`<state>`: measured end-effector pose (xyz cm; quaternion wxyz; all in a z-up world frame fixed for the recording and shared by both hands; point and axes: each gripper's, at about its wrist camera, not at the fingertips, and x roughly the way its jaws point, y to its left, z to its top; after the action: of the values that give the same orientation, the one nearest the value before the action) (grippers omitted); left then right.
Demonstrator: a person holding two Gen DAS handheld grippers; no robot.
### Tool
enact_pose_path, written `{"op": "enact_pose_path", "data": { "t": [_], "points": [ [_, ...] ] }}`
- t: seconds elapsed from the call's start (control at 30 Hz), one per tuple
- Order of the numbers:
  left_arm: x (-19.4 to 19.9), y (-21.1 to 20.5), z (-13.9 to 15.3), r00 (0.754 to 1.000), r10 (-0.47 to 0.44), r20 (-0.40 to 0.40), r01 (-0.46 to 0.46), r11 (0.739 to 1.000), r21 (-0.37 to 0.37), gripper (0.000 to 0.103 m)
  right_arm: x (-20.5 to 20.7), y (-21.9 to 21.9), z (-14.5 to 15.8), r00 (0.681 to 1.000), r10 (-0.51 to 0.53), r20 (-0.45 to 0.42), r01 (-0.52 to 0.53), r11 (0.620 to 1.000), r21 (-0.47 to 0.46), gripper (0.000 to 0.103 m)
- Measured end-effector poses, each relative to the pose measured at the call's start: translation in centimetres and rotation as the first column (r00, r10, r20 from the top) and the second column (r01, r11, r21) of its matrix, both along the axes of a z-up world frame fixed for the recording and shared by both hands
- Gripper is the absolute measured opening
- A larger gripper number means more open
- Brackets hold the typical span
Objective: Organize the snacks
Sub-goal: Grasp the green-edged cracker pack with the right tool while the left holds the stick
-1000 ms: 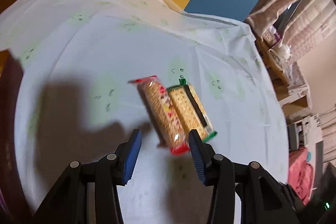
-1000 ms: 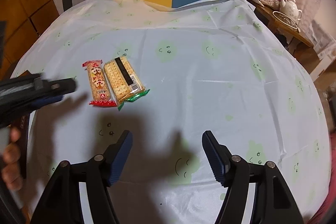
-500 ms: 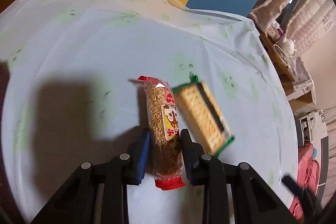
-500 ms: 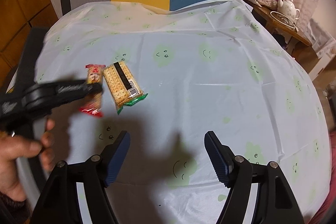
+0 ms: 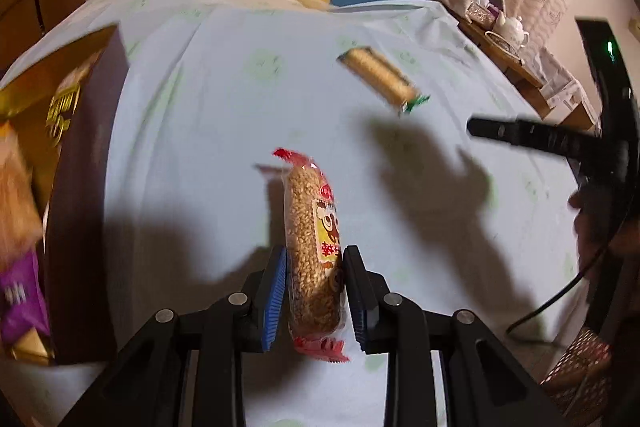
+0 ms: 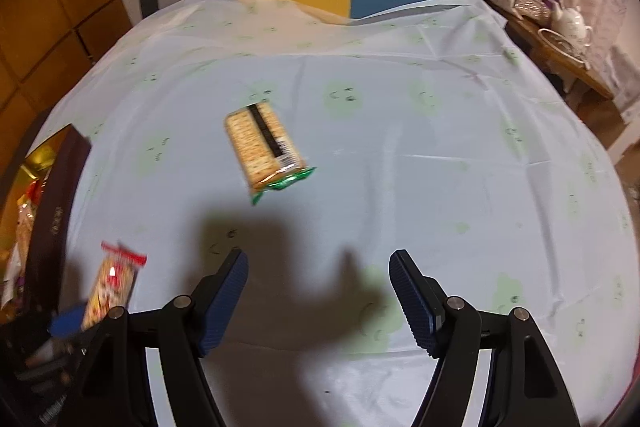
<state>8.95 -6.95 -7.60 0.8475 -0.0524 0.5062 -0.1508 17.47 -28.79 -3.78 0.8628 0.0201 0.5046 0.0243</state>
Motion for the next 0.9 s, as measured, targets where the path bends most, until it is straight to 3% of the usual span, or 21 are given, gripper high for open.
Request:
{"op": "enact_pose_path", "data": {
  "t": [0.2,0.37,0.53,0.7,0.8,0.9],
  "points": [
    [-0.4,0.4,-0.6,0.999,-0.018,0.037,0.019,0.999,-0.035,0.029,1.0,1.8,-0.2,0.998,0.061,-0.006,-0.061,0.998,0.026,0.074],
    [-1.0,1.8,-0.8,0.999,-0.016,0.033,0.019,0.996,-0.091,0.029,5.2,4.9,0.4,0.99,0.14,0.022,-0.139,0.989,-0.046,0.082],
    [-1.1,1.7,-0.8,0.999,-0.018,0.042,0.022,0.994,-0.109,0.029,10.2,7.2,-1.7,0.985,0.164,-0.054,-0.17,0.975,-0.145,0.082],
    [-1.4,2.0,-0.8,0.999,-0.016,0.047,0.022,0.993,-0.115,0.029,12.1,7.6,-3.9,0.984,0.147,-0.1,-0.163,0.971,-0.173,0.082],
    [-1.4,2.0,-0.8,0.999,-0.016,0.051,0.021,0.993,-0.115,0.029,11.9,7.6,-4.5,0.981,0.157,-0.112,-0.17,0.978,-0.122,0.05],
    [-1.6,2.3,-0.7,0.999,-0.014,0.049,0.02,0.993,-0.12,0.029,10.2,8.6,-4.2,0.972,0.196,-0.131,-0.214,0.966,-0.144,0.05]
  ]
}}
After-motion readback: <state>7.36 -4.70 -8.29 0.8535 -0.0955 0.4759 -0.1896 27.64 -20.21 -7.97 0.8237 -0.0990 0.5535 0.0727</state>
